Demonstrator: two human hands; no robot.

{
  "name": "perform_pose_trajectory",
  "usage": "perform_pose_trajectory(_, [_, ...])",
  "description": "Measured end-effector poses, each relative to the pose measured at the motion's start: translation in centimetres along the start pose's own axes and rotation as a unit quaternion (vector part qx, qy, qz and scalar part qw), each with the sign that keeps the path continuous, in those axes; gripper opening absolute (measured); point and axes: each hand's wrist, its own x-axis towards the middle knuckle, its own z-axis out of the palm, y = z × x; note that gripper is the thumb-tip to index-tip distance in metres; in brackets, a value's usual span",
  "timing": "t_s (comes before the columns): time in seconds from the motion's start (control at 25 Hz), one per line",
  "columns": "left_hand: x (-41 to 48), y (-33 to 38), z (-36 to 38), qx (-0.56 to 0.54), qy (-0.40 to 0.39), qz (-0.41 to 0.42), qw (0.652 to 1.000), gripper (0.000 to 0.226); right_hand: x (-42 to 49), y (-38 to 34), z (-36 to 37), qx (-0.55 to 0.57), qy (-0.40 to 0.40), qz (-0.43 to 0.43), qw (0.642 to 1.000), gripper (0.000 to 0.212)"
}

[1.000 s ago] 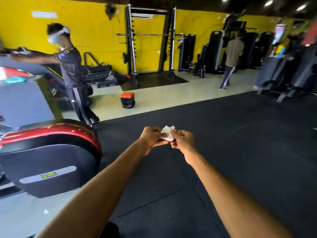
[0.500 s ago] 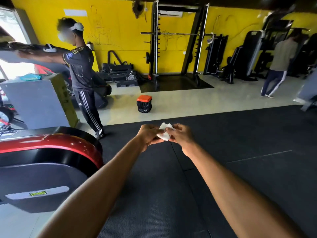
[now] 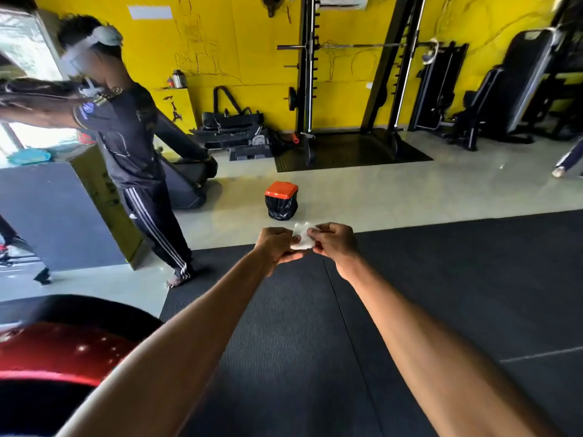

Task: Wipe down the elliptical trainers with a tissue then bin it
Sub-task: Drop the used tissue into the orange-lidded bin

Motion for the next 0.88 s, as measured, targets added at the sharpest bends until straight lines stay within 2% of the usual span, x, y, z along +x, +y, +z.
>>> perform_pose_trajectory(0.24, [21.6,5.5,-0.8,0.009,0.048,-0.006,0.999,0.014,21.5,-0.9,3.9,-0.009,-0.020,0.038,0.999,0.012])
perform_pose_trajectory(0.32, [29.9,6.6,-1.6,0.027,0.062,-0.011,0.998,0.013,29.1,-0.6,6.0,-0.013,-0.023,0.049,0.998,0.002])
perform_pose_trajectory(0.4, [38.3,7.8,-2.6,0.022,0.065,-0.013,0.998,0.008,36.8,0.0,8.3,-0.011,-0.039,0.048,0.998,0.006])
perform_pose_trajectory(0.52, [50.9,9.7,-4.7,0.015,0.075,-0.027,0.997,0.021,48.3,0.9,12.0,0.006,-0.067,0.059,0.996,0.011])
perform_pose_trajectory(0.72, [70.2,14.4,-7.2,0.026,0.072,-0.063,0.995,0.024,66.6,0.7,17.6,0.014,-0.059,0.107,0.992,0.016])
perform_pose_trajectory(0.8, [76.4,16.1,-7.3,0.028,0.063,-0.072,0.995,0.022,73.1,0.8,19.1,0.006,-0.053,0.103,0.993,0.029])
perform_pose_trajectory(0.88, [83.8,17.6,-7.2,0.036,0.059,-0.074,0.995,0.019,80.9,1.4,20.7,-0.022,-0.037,0.091,0.995,0.025])
